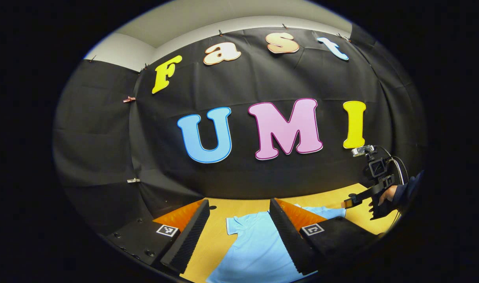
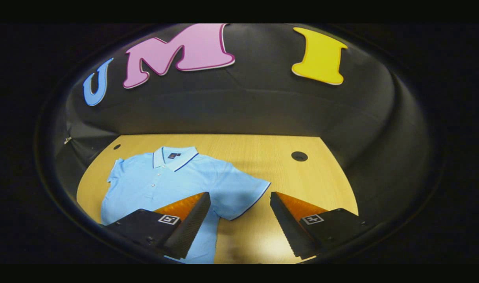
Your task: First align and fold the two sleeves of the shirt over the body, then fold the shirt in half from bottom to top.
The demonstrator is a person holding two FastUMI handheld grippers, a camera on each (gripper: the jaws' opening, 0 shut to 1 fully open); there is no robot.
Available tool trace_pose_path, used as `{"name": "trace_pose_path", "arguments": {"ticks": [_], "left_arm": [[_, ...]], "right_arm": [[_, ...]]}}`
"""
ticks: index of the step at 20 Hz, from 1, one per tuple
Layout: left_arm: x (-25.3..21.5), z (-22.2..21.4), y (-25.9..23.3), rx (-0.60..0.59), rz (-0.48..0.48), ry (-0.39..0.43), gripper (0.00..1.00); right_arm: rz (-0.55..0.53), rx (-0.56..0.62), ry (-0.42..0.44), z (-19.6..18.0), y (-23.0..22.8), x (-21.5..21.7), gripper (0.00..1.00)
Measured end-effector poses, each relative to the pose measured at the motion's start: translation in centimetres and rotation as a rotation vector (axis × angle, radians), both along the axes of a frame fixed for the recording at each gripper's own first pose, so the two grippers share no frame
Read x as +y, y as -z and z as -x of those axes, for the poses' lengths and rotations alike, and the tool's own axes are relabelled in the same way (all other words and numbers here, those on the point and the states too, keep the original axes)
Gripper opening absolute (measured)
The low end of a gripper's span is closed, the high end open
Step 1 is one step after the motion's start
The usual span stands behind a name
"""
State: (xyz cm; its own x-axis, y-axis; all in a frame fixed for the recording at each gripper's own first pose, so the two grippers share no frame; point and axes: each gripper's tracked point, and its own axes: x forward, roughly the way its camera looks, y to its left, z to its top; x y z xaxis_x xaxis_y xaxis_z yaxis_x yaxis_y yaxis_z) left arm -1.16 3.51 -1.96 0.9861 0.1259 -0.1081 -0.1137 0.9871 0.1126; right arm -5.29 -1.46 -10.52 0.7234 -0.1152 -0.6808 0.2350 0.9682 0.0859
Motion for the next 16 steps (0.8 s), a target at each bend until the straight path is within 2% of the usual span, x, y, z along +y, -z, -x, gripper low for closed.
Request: {"name": "trace_pose_path", "arguments": {"ticks": [6,8,9,10,11,12,14,15,16], "left_arm": [[2.5,-2.0,1.4,0.037,0.010,0.031,0.98],[3.4,-2.5,2.0,0.054,0.021,0.030,0.98],[3.8,-2.6,2.4,0.062,0.026,0.028,0.98],[4.2,-2.7,2.6,0.069,0.028,0.027,0.98],[4.6,-2.8,2.9,0.077,0.029,0.025,0.98],[5.0,-2.9,3.2,0.084,0.028,0.022,0.98],[5.8,-3.1,3.7,0.097,0.026,0.013,0.98],[6.2,-3.2,4.0,0.104,0.027,0.009,0.98],[6.5,-3.3,4.2,0.111,0.031,0.004,0.98]], "right_arm": [[-0.027,0.165,0.061,0.4,2.0,-0.3,0.94],[-0.073,0.217,0.086,0.3,2.9,0.0,0.89],[-0.107,0.248,0.099,0.4,3.3,0.3,0.83],[-0.137,0.279,0.122,0.4,3.8,0.6,0.86],[-0.160,0.314,0.138,0.5,4.3,0.8,0.82],[-0.171,0.338,0.155,0.8,4.6,0.8,0.86],[-0.181,0.385,0.176,1.2,5.7,0.6,0.82],[-0.187,0.401,0.186,1.1,6.1,0.5,0.86],[-0.193,0.422,0.201,1.3,6.6,0.5,0.77]]}}
